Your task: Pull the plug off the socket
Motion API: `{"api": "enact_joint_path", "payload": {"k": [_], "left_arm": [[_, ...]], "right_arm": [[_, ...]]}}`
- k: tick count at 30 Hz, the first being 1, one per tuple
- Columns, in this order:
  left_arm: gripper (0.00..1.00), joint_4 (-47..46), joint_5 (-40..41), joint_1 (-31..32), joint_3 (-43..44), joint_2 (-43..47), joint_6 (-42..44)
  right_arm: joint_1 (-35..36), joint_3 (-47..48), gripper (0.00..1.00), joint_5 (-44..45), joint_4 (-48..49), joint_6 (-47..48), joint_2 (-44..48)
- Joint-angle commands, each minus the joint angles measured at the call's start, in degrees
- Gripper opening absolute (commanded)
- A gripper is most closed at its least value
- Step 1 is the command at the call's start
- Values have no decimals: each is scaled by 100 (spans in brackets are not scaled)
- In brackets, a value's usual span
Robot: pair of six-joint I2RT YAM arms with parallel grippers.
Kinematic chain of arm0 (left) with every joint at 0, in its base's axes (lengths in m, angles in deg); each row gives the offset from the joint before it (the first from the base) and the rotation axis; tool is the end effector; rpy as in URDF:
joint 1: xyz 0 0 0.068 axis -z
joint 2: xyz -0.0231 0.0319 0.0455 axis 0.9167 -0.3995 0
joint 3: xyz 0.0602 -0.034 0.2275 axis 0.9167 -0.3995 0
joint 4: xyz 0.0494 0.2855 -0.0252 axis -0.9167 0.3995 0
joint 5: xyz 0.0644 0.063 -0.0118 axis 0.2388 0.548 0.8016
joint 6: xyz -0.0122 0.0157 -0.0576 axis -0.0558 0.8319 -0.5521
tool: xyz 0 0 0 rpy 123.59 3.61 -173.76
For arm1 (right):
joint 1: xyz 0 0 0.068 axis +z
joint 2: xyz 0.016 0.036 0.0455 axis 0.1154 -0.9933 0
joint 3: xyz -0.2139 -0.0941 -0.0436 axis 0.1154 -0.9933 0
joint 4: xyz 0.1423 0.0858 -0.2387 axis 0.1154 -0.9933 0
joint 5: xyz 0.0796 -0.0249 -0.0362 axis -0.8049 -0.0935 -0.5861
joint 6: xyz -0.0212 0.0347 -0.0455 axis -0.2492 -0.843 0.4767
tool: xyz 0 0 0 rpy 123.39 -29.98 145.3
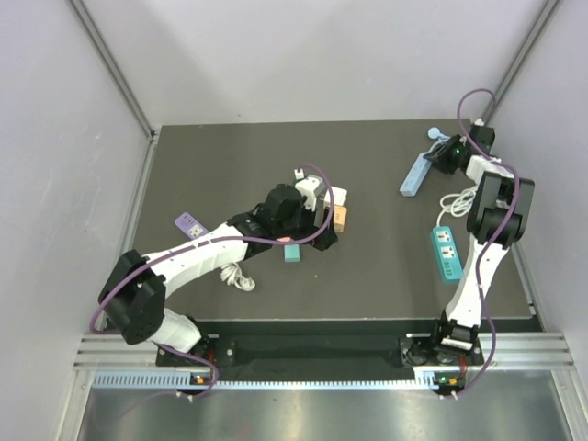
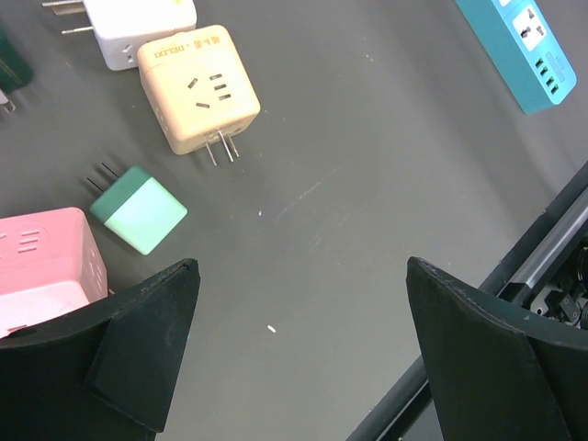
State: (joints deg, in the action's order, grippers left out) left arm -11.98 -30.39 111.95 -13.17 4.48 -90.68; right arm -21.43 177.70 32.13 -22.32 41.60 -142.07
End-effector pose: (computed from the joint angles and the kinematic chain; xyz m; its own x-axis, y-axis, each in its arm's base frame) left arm 0.2542 -0.2675 0.2067 -0.6421 0.1474 -0.7524 0.5960 0.7132 -0.3689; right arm 0.5066 -0.1163 0.1032 -0.5385 0.6910 -0.4822 0.3324 0.7000 0.6320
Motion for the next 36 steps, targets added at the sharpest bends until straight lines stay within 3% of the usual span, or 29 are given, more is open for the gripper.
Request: {"api": "enact_joint_path", "payload": {"k": [1,4,5,7,8,12,18,23,30,32,36], "left_arm": [[99,-322,-60,-41,-43,295,-56],[99,-287,-78,-50,-26,321,-82],[98,-279,-78,-50,-34,339,-83],[99,-270,-52,-67,-52,418,-100],[99,-226,1,-67,-61,453,-100],[99,-173,115,-102,-218,611,-152],[98,-182,203,-172,-526,901,-346],[98,-357,283,-234,-938,1252,-941],[99,-1043,589,-252,-2334,2210,-1919],[99,-1122,712,-260,-2573,2632,-1963],[99,-1026,1038,-269,-3266,3510,-2051]], "right_arm": [[-57,-33,10,381,-365,339,-12],[-48,-16,25,407,-567,417,190],[-48,-7,38,459,-637,461,261],[-49,150,52,660,-996,636,498],[-48,221,65,766,-1163,698,568],[-40,231,99,1285,-1814,988,1365],[39,-682,100,1831,-2088,1305,2885],[706,-2413,100,2024,-1772,1183,4249],[3253,-4521,100,2147,-1130,621,5962],[3955,-4857,100,2524,-946,296,6472],[4679,-5971,100,2648,-365,-135,7307]]}}
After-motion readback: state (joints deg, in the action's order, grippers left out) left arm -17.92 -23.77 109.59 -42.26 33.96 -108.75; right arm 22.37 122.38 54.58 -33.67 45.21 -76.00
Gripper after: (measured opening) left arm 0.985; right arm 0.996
